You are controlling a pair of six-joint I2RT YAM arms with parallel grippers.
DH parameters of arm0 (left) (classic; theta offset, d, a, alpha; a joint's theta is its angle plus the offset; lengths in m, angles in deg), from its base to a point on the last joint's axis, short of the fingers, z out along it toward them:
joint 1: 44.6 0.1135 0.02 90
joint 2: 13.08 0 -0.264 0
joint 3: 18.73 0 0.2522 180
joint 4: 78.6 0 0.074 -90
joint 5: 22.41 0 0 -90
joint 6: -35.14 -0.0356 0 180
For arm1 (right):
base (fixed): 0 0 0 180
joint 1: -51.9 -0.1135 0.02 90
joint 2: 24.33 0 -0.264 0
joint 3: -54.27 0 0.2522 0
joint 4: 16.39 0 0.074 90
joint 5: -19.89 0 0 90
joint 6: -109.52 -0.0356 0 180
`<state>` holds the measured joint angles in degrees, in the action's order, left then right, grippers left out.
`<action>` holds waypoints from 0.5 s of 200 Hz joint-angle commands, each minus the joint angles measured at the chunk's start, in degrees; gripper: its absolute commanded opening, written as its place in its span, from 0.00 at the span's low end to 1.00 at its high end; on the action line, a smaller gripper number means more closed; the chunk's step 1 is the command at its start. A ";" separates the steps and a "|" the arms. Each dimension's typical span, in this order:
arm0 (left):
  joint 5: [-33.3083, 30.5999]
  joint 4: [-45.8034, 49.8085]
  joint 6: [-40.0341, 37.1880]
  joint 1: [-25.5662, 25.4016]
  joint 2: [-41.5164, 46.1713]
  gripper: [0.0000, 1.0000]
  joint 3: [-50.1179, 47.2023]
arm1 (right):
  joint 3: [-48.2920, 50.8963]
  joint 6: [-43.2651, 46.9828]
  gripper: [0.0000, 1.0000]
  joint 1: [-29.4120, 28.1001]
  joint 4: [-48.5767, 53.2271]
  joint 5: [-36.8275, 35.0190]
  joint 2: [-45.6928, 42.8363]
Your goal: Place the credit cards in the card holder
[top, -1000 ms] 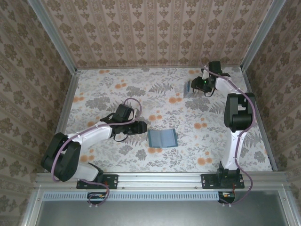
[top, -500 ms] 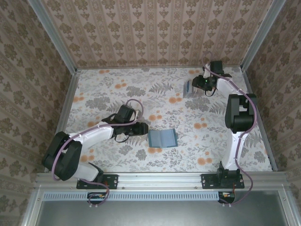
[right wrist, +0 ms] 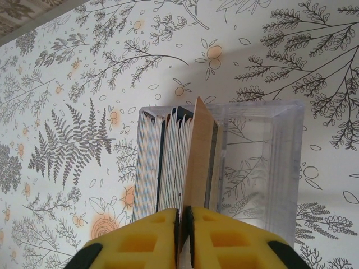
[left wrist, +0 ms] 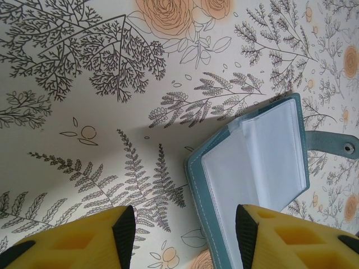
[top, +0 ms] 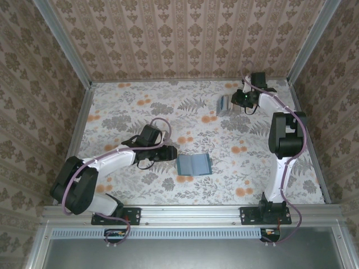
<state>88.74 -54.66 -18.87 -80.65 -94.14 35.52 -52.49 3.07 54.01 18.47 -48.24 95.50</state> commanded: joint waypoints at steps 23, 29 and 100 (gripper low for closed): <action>-0.10 -0.42 0.09 -0.60 -0.86 0.53 0.65 | 0.45 0.81 0.13 0.08 -0.23 0.30 -2.76; -0.15 -0.48 0.20 -0.60 -0.84 0.53 0.59 | 0.50 0.79 0.13 0.09 -0.15 0.13 -2.87; 0.21 -0.64 -0.09 -0.69 -1.38 0.53 0.95 | 1.51 1.03 0.09 0.10 -0.58 -2.69 -4.24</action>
<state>88.74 -55.10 -18.87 -80.96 -94.92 35.52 -51.81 3.24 54.22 18.49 -50.14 94.54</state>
